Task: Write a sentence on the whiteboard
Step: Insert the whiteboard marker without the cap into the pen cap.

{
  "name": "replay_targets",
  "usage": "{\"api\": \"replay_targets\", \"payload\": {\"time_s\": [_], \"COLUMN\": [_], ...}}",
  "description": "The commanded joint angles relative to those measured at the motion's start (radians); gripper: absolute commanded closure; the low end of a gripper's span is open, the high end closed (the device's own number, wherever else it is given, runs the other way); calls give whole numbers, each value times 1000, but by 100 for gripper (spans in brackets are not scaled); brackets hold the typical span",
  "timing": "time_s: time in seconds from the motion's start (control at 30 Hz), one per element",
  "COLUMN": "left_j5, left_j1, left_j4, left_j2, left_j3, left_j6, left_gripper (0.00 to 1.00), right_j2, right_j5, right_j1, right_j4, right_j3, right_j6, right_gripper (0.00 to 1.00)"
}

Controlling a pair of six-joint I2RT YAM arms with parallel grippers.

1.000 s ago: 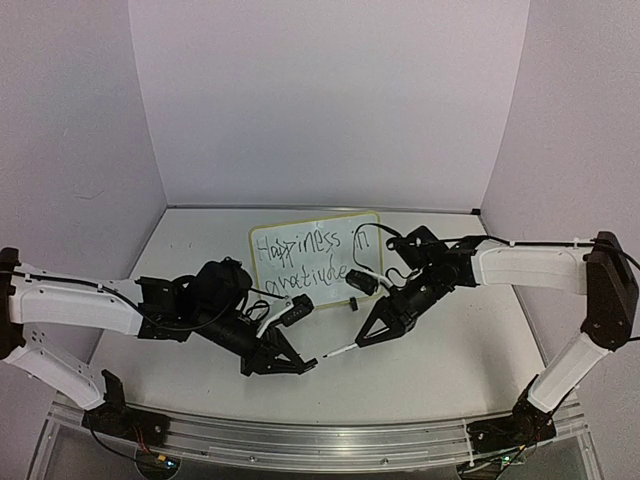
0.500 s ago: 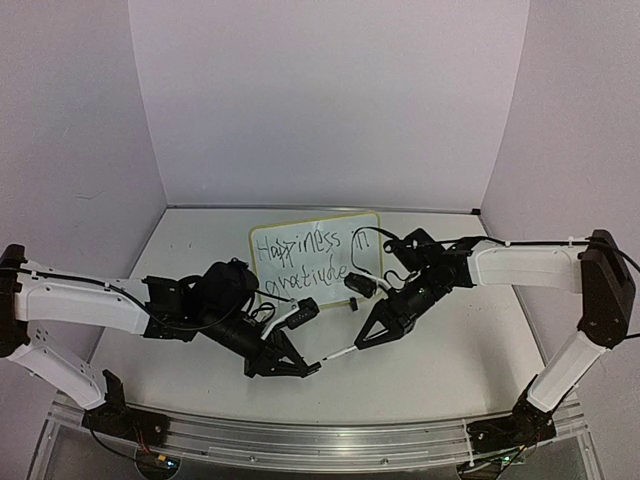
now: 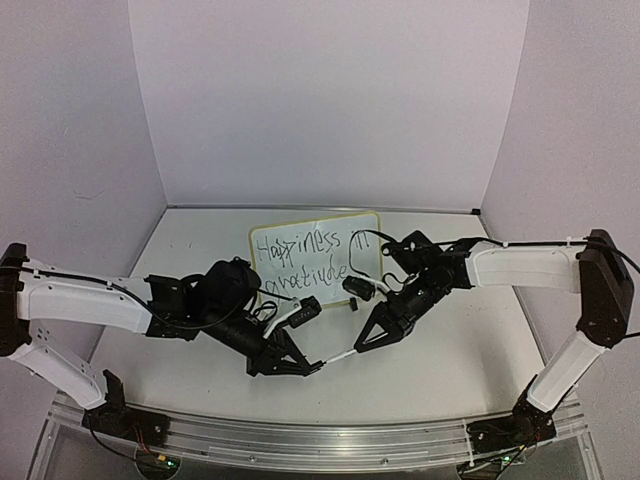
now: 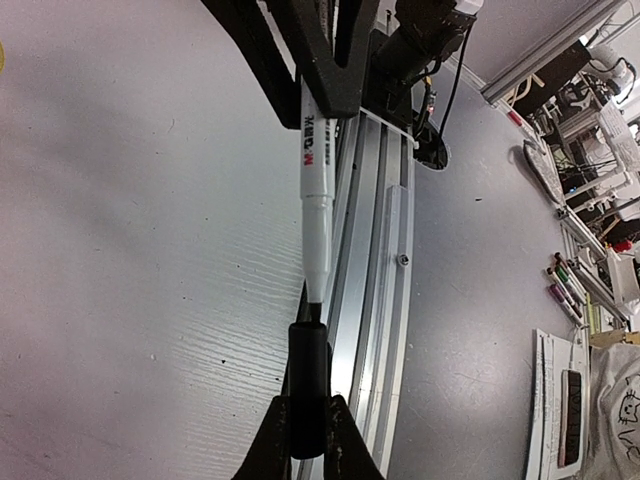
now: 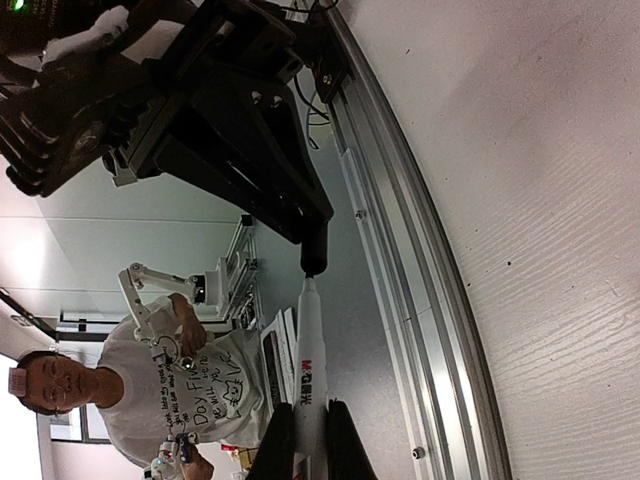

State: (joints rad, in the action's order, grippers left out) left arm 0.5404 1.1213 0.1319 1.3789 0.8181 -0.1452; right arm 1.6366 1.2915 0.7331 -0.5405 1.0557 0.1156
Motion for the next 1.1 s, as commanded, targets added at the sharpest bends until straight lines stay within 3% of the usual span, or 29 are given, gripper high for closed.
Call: {"api": "replay_targets", "payload": {"time_s": [0.0,1.07], "left_j5": [10,12], "left_j1": [5,5], "left_j4": [-9,-10], "left_j2": [4,49], "left_j3": [51,138], "left_j6": [21,74], "left_gripper": [100,100], "right_j2": [9,47], "right_j5": [20,16], "right_j1": [9,60], "right_j4": [-8,-4], "right_j3": [34,103], "right_j6": [-23,-27], "right_gripper": [100,100]}}
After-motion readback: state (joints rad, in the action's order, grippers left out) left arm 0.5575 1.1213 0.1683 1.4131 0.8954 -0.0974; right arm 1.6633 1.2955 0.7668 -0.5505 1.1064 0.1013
